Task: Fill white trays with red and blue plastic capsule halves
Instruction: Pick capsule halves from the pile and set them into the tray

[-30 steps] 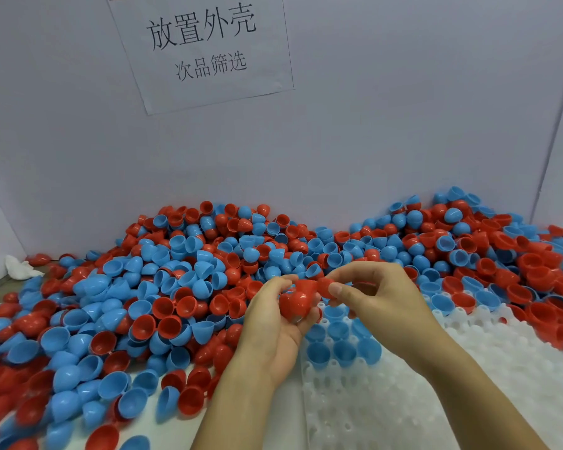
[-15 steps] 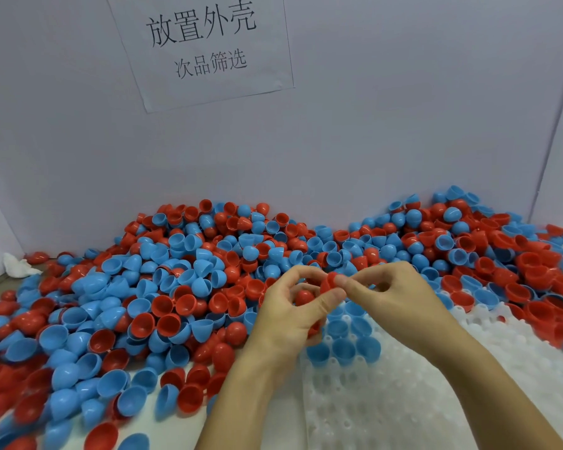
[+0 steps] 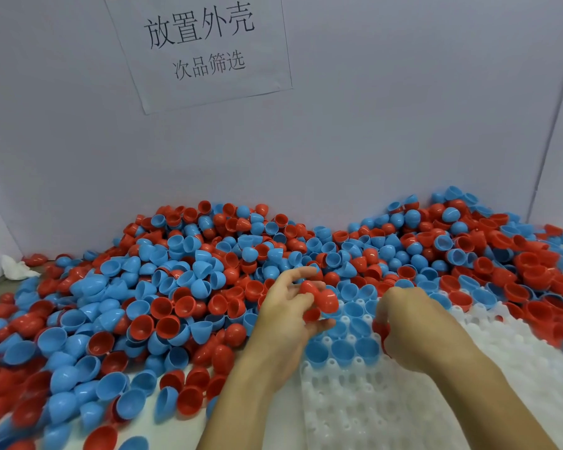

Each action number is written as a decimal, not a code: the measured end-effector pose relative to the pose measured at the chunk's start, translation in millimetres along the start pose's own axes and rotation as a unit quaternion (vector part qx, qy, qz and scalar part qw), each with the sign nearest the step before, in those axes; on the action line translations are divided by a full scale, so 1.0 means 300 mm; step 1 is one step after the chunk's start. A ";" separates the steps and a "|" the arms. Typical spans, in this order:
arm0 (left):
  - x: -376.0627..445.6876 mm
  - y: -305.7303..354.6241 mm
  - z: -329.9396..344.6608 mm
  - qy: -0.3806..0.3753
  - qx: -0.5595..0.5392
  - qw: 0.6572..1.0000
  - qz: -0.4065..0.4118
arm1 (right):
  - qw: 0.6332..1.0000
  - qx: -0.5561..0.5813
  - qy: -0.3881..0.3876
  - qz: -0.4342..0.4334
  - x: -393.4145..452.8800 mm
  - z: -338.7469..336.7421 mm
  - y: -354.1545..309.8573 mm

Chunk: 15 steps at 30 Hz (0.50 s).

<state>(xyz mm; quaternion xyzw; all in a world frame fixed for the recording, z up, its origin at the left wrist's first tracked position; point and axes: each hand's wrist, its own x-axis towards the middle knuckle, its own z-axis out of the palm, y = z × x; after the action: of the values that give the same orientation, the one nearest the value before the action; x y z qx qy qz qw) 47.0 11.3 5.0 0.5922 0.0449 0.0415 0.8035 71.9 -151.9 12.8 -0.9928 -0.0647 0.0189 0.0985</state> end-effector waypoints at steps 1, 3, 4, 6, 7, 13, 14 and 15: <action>0.003 -0.005 -0.003 0.001 -0.002 1.000 0.004 | 1.000 -0.002 0.002 0.001 0.004 0.002 0.000; 0.008 -0.014 -0.011 0.009 -0.002 1.000 0.024 | 1.000 0.004 -0.010 0.004 0.006 -0.003 0.011; 0.011 -0.017 -0.016 0.012 0.001 0.999 0.035 | 1.000 0.007 -0.022 0.003 0.003 -0.007 0.018; 0.015 -0.019 -0.022 0.022 0.011 0.998 0.055 | 1.000 0.011 -0.021 -0.008 0.002 -0.011 0.032; 0.017 -0.019 -0.023 0.032 0.016 0.997 0.064 | 0.999 0.026 0.002 -0.019 0.004 -0.018 0.033; 0.024 -0.024 -0.017 0.085 -0.004 0.994 0.070 | 0.918 0.341 0.133 -0.153 -0.015 -0.042 -0.055; 0.026 -0.024 -0.016 0.094 -0.028 0.994 0.058 | 0.910 0.358 0.127 -0.163 -0.019 -0.036 -0.072; 0.027 -0.024 -0.013 0.100 -0.051 0.993 0.046 | 0.909 0.360 0.129 -0.168 -0.022 -0.029 -0.085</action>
<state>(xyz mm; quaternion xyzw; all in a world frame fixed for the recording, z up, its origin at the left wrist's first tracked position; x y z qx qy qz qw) 54.7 13.9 -3.0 0.5449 0.0959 0.1399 0.8211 62.4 -129.7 26.6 -0.8581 -0.2061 -0.1042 0.4586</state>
